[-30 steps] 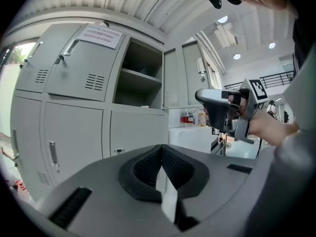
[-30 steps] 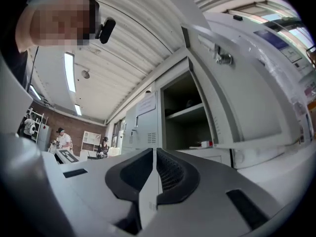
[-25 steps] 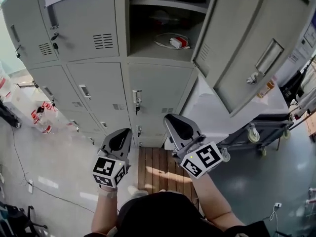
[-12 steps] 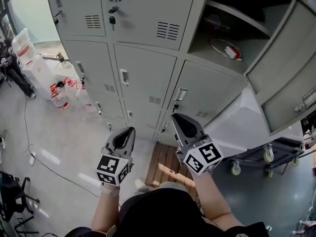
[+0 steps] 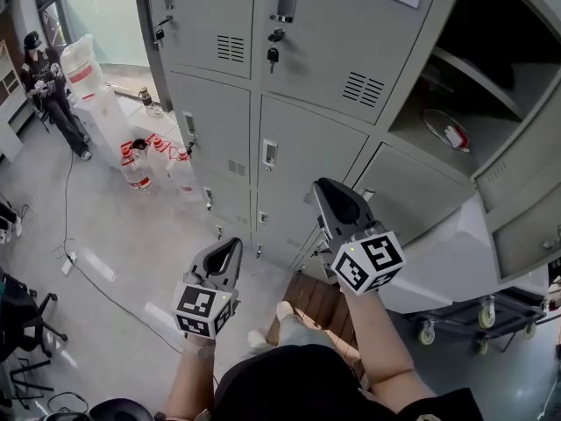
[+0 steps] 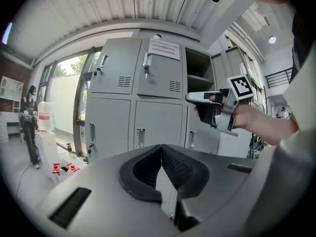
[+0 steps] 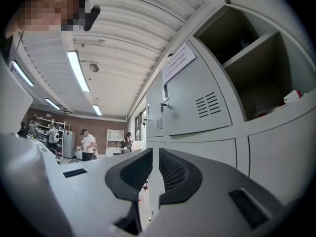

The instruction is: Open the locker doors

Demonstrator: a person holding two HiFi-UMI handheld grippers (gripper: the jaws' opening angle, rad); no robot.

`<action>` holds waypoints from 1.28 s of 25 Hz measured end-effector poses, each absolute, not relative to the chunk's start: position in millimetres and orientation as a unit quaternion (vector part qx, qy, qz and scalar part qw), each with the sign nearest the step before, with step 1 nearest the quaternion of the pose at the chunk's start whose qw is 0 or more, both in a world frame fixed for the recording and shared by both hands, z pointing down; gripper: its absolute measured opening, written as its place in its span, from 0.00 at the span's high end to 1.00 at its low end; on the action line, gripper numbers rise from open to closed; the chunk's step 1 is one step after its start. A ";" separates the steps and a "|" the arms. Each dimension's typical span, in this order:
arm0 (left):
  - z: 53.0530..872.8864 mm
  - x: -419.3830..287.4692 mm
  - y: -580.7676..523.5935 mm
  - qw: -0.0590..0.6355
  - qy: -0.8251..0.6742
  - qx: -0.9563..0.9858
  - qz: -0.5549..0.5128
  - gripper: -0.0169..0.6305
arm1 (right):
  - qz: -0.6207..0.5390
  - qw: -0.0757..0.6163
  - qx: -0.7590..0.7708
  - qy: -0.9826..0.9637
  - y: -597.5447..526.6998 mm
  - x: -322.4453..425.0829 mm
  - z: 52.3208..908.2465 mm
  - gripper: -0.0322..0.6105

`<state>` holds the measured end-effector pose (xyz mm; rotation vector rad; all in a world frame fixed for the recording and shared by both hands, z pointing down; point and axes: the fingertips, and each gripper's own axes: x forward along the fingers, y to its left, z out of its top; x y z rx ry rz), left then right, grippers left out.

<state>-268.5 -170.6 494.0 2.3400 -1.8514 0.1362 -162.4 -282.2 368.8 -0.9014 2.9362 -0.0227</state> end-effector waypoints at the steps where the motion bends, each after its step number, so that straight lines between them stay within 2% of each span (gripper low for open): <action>1: 492.3 -273.1 -171.8 0.077 -0.623 0.777 0.044 0.95 | -0.004 0.040 -0.288 0.957 -288.3 -169.9 358.6 0.87; 16: 463.6 -317.3 -219.8 0.059 -0.675 0.734 0.040 0.95 | 0.077 0.085 -0.244 0.963 -374.0 -268.2 212.4 0.84; 29: 447.9 -334.3 -247.0 0.046 -0.692 0.719 0.039 0.95 | 0.106 0.089 -0.257 0.956 -409.0 -317.5 136.1 0.60; 32: 447.3 -335.5 -251.1 0.045 -0.692 0.720 0.039 0.95 | 0.101 0.084 -0.266 0.955 -415.0 -325.1 130.2 0.60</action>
